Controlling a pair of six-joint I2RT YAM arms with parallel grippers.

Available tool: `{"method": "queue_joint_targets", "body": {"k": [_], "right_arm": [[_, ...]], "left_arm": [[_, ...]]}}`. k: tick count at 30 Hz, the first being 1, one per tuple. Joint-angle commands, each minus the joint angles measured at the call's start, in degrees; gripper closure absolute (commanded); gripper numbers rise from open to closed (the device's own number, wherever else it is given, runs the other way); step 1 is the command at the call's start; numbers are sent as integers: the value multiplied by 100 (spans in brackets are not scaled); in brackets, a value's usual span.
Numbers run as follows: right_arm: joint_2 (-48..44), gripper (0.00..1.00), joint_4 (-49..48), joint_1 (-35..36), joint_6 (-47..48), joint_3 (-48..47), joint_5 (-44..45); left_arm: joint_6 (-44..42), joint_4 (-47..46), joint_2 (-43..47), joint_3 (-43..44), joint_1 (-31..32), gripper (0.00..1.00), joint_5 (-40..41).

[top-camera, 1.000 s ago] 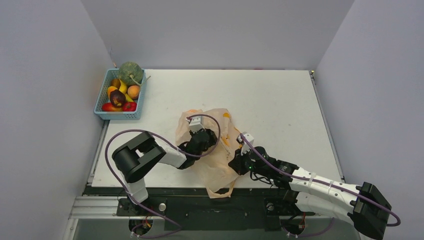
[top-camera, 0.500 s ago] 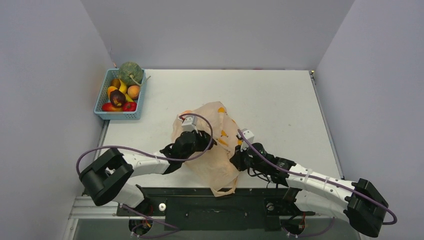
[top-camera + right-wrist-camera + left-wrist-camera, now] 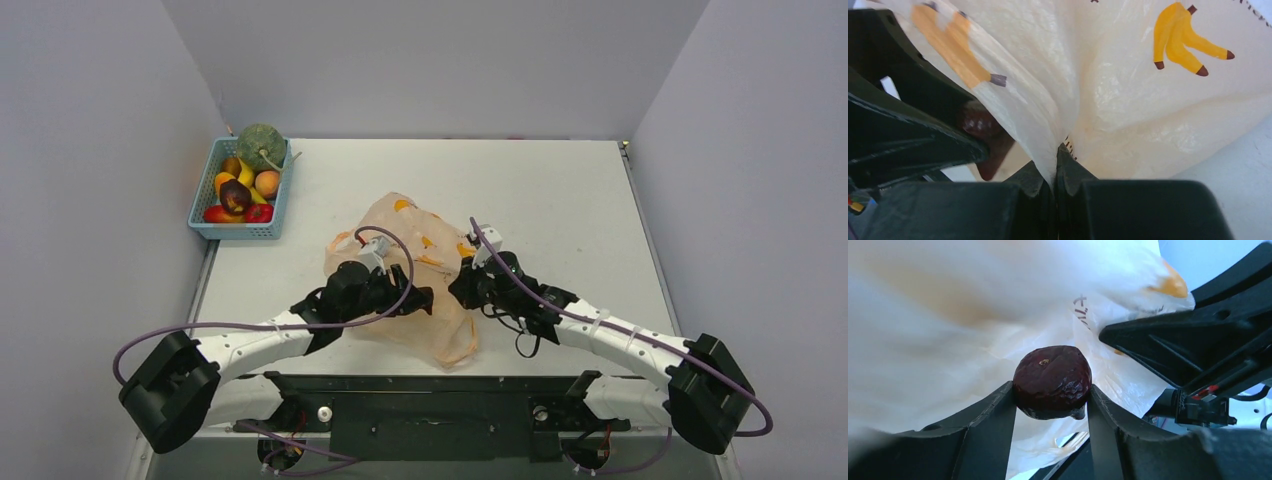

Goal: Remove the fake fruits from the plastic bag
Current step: Take out the fake fruit from the plastic bag, then move the plastic bag to the center of the board.

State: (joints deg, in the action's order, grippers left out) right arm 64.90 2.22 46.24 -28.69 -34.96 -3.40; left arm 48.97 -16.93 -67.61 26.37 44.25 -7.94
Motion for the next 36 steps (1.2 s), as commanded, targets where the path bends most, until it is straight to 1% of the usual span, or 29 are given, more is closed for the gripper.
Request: {"method": "queue_joint_targets", "body": {"k": [1, 5, 8, 10, 14, 17, 19, 20, 21, 22, 23, 24, 27, 29, 30, 33, 36], "right_arm": [[262, 100, -565, 70, -373, -425, -378], [423, 100, -600, 80, -456, -639, -331], [513, 100, -350, 16, -454, -762, -55], [525, 100, -254, -51, -509, -748, 214], [495, 100, 89, -277, -731, -652, 839], [386, 100, 300, -610, -947, -525, 1213], [217, 100, 440, -822, -1086, -357, 1476], [69, 100, 505, -955, -1170, -320, 1742], [-7, 100, 680, -1019, -1207, -253, 1894], [-187, 100, 792, -1125, -1306, -224, 2242], [-377, 100, 1012, -1187, -1403, -167, 2429], [-494, 100, 1138, -1308, -1460, -137, 2813], [-1155, 100, 1666, -1598, -1701, 104, 3484], [-1587, 100, 1914, -2047, -1766, 312, 3942], [-1736, 100, 2096, -2175, -1774, 370, 4099], [-2308, 100, 2482, -2857, -1831, 580, 4452], [-2552, 100, 2682, -3300, -1807, 706, 4416]], "left_arm": [[262, -367, -204, 10, 12, 65, -457], [310, -512, -382, 82, 68, 66, -600], [292, -472, -140, 87, 88, 66, -603], [212, -263, 127, 115, 78, 66, -568], [-86, 602, 721, 307, -37, 66, -306], [-314, 1306, 1309, 479, -254, 67, -188], [-475, 1616, 1669, 603, -459, 67, -159], [-524, 1961, 1789, 649, -552, 67, -149], [-615, 2091, 1998, 764, -741, 67, -156], [-656, 2313, 2090, 826, -834, 67, -162], [-732, 2403, 2256, 944, -1018, 67, -167], [-799, 2543, 2320, 1051, -1174, 67, -197], [-941, 2752, 2530, 1202, -1412, 67, -230], [-1032, 2892, 2561, 1283, -1546, 67, -255], [-1063, 2990, 2565, 1320, -1616, 67, -266], [-1043, 3112, 2615, 1294, -1703, 69, -356], [-949, 3102, 2787, 1123, -1731, 69, -377]]}}
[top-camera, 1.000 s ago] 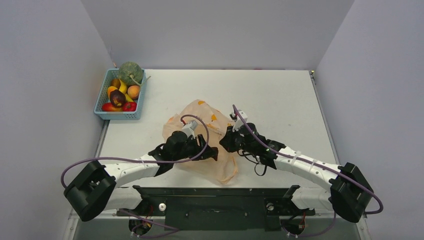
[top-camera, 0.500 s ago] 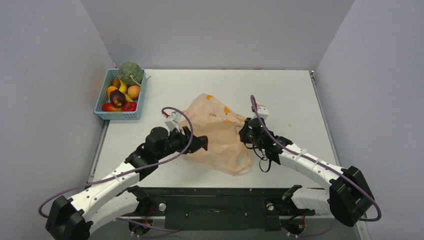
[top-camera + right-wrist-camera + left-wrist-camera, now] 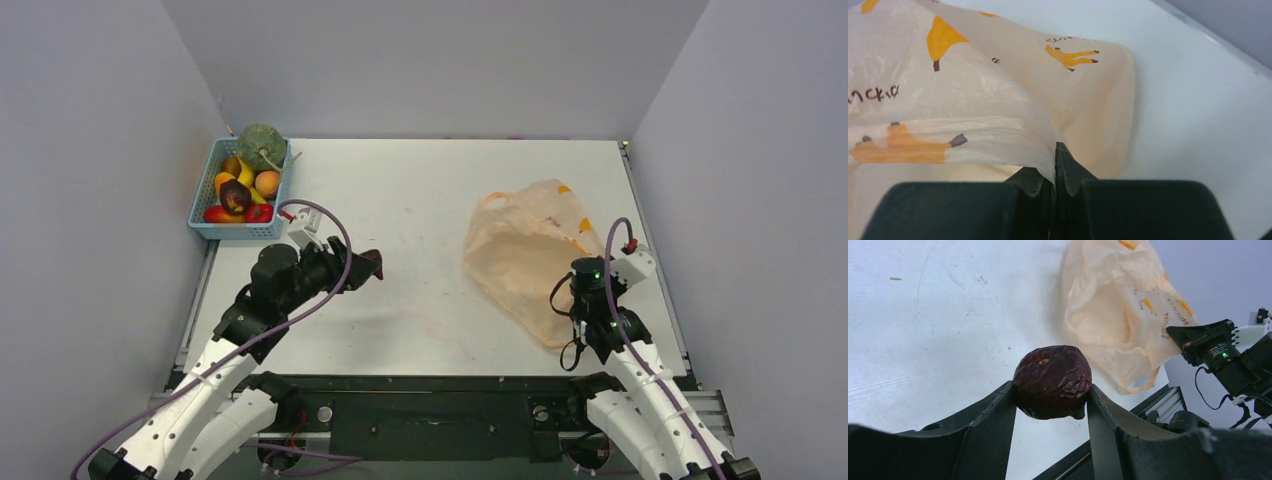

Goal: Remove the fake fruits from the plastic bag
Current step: Move the plastic bag to the center of the board.

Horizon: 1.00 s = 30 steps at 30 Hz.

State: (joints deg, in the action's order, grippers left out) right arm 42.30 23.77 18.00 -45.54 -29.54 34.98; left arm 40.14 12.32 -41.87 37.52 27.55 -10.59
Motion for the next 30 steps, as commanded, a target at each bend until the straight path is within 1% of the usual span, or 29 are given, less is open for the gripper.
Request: {"method": "queue_joint_targets", "body": {"k": [1, 4, 6, 7, 8, 9, 10, 11, 12, 13, 16, 17, 20, 22, 25, 27, 30], "right_arm": [[-317, 100, 521, -594, -93, 174, 474], [-248, 100, 306, -645, 68, 169, 169], [-107, 100, -12, -648, 361, 141, -422], [-64, 99, -109, -648, 484, 123, -921], [37, 97, -294, -648, 709, 80, -1181], [83, 91, -347, -649, 777, 54, -1524], [157, 85, -393, -653, 850, 7, -1606], [183, 74, -400, -654, 883, -5, -1689], [202, 70, -417, -650, 960, -31, -1719], [196, 62, -424, -649, 1008, -42, -1772], [-5, 50, -408, -648, 1263, -67, -2031], [-78, 44, -404, -648, 1313, -67, -2110], [-450, 35, -342, -611, 1523, -126, -2334], [-520, 33, -274, -541, 1605, -249, -2372], [-534, 32, -125, -412, 1811, -573, -2505], [-594, 32, -67, -227, 1957, -819, -2614], [-706, 29, -9, 313, 2098, -1212, -2516]], "left_arm": [[-49, 180, 253, -22, -68, 69, -89], [20, 218, 391, -117, -110, 69, -40], [28, 238, 417, -127, -129, 69, -31], [15, 250, 412, -119, -139, 69, -20], [-10, 265, 395, -111, -150, 69, -3], [-27, 292, 384, -99, -164, 69, 16], [-34, 303, 340, -89, -172, 69, 10], [-46, 312, 325, -74, -182, 69, 6], [-44, 309, 299, -76, -185, 69, -2], [-31, 307, 296, -75, -188, 69, -8], [-24, 276, 270, -94, -208, 68, 3], [-24, 272, 252, -84, -224, 68, 4], [-41, 334, 195, -20, -251, 68, 9], [-68, 374, 162, 53, -271, 68, 27], [-107, 374, 117, 102, -327, 68, 73], [-113, 358, 84, 139, -363, 68, 85], [-127, 346, 44, 202, -402, 68, 60]]}}
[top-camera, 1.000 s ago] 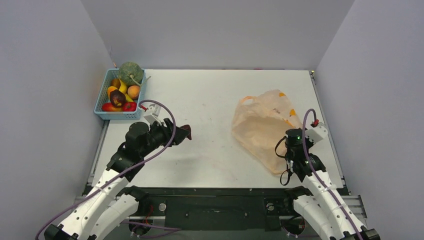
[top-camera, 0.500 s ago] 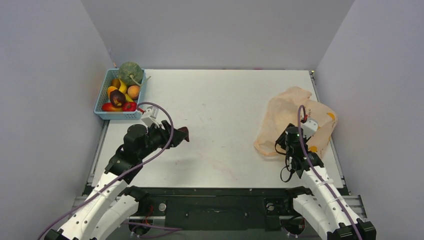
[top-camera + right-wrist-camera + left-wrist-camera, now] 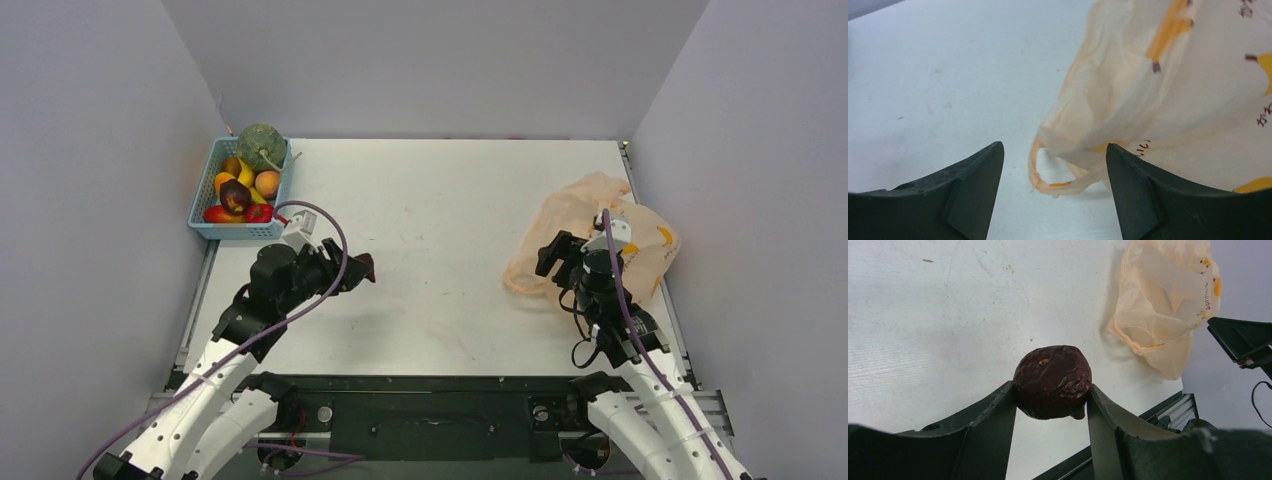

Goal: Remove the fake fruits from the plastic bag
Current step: Move the plastic bag to the center of the board, then place the fake fruit in the bin.

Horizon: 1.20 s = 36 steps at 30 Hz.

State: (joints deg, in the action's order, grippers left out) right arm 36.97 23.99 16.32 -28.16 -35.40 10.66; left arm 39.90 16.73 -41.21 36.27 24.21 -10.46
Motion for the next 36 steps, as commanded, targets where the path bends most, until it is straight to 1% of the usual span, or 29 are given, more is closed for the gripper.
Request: {"method": "queue_joint_targets", "body": {"k": [1, 4, 6, 7, 8, 9, 10, 11, 12, 13, 14, 15, 17, 18, 19, 20, 21, 22, 23, 24, 25, 29, 33, 36], "right_arm": [[-144, 29, 56, 696, 398, -857, 4], [-1, 28, 179, 1007, 396, -1250, -32], [98, 28, 62, 1183, 351, -1363, -198], [174, 28, -43, 1285, 354, -1333, -504], [225, 27, -347, 1321, 381, -1179, -732], [384, 27, -546, 1427, 458, -1070, -1342], [475, 27, -901, 1497, 482, -871, -1582], [734, 27, -1030, 1728, 466, -775, -1790], [883, 27, -1261, 1868, 450, -622, -1801], [1194, 27, -1360, 2203, 419, -562, -1764], [1355, 27, -1546, 2391, 405, -478, -1731], [1670, 27, -1634, 2731, 387, -456, -1676], [2093, 27, -1764, 3226, 423, -479, -1525], [2200, 27, -1781, 3372, 480, -534, -1436], [2376, 27, -1778, 3618, 501, -563, -1228], [2442, 27, -1795, 3722, 550, -591, -1156], [2542, 27, -1811, 3877, 567, -591, -1009], [2582, 27, -1821, 3962, 606, -580, -945], [2634, 27, -1820, 3987, 612, -568, -882], [2655, 27, -1828, 4016, 628, -533, -859], [2659, 27, -1828, 4022, 637, -514, -816], [2583, 27, -1767, 4024, 751, -394, -614], [2661, 27, -1630, 3968, 922, -449, -290], [2743, 27, -1605, 3818, 971, -475, -321]], "left_arm": [[-109, -93, -32, 336, -71, 68, 45], [-120, -70, -45, 364, -109, 68, 52], [-137, -24, -47, 402, -135, 68, 53], [-147, -9, -41, 413, -149, 68, 66], [-177, 24, -34, 435, -165, 68, 77], [-198, 41, -27, 447, -177, 67, 111], [-234, 69, -27, 465, -207, 67, 130], [-244, 68, -27, 467, -229, 66, 131], [-245, 6, -23, 444, -297, 65, 105], [-237, -51, -31, 430, -348, 65, -22], [-197, -156, -55, 393, -477, 65, -99], [-191, -206, -76, 377, -552, 64, -238], [-207, -180, -169, 399, -908, 64, -367], [-256, -171, -245, 407, -1009, 64, -403], [-277, -164, -281, 425, -1275, 64, -468], [-313, -171, -387, 433, -1417, 64, -506], [-315, -228, -453, 458, -1765, 64, -647], [-318, -278, -604, 481, -1970, 64, -741], [-299, -402, -685, 526, -2394, 64, -932], [-226, -457, -871, 559, -2623, 65, -1007], [-188, -607, -968, 625, -3016, 65, -1120], [167, -1299, -1684, 860, -3884, 65, -1189], [255, -1859, -2723, 1366, -4242, 64, -830], [141, -2009, -3658, 1886, -4277, 65, -365]]}}
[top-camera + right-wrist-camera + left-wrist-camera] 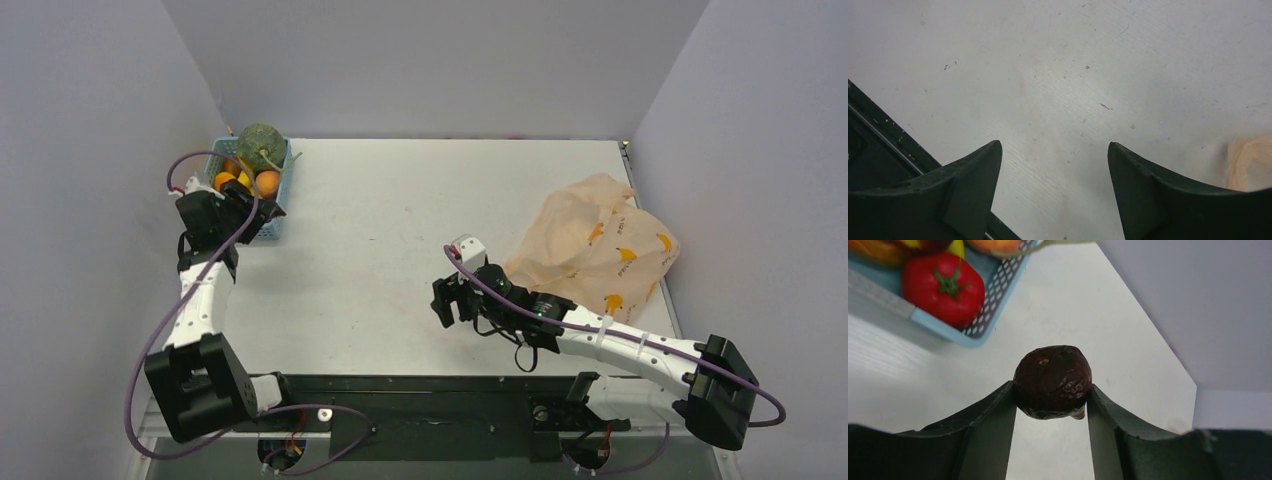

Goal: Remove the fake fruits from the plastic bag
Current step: Place the fake fruit in the bin.

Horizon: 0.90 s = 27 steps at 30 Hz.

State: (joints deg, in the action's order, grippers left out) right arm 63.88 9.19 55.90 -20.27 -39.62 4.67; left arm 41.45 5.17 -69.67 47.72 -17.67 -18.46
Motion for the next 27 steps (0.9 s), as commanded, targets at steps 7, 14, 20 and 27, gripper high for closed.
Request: {"method": "queue_joint_targets", "body": {"k": [7, 14, 20, 27], "right_arm": [[-113, 29, -199, -800, 61, 164, -132], [-228, 29, -214, -1150, 39, 305, -342], [-162, 29, -250, -1193, 55, 217, -414], [-199, 30, -194, -1189, 36, 254, -355]], "left_arm": [[-747, -1006, -2328, 2117, -124, 64, 1324], [-1346, -928, -3266, 3208, -159, 54, 1689], [-1559, -553, -3965, 4070, -161, 38, 1774], [-1628, 148, -4123, 4608, -136, 25, 2156]]}}
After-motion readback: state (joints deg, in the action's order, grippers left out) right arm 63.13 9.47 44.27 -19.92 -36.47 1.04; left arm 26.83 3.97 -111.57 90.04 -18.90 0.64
